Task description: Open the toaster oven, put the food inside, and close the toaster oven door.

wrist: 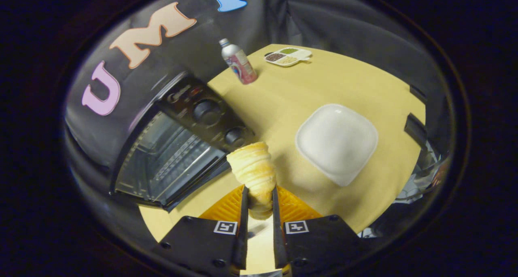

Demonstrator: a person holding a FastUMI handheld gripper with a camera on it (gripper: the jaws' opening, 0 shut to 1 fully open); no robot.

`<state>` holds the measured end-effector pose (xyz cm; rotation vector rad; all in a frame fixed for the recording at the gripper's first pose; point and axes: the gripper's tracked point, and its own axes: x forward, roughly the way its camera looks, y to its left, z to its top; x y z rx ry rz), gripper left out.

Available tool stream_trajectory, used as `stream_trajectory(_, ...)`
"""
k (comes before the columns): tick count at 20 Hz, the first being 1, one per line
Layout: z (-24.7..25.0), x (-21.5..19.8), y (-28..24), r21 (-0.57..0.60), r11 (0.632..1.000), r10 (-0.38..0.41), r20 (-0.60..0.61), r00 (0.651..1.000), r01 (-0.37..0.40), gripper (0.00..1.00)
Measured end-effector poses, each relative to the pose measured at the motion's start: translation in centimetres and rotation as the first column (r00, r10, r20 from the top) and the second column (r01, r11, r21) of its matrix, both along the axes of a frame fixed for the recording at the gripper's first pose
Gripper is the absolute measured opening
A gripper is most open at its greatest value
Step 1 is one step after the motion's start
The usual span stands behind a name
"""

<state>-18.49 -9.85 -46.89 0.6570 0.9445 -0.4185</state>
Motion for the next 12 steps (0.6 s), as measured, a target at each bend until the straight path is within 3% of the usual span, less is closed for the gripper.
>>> stream_trajectory(6, 1.5, 3.3, 6.9, 0.165, 0.986, -0.049, 0.098, 0.994, 0.033, 0.29)
stream_trajectory(12, 2.3, 8.4, 11.5, 0.366, 0.923, -0.191, 0.172, 0.966, 0.117, 0.29)
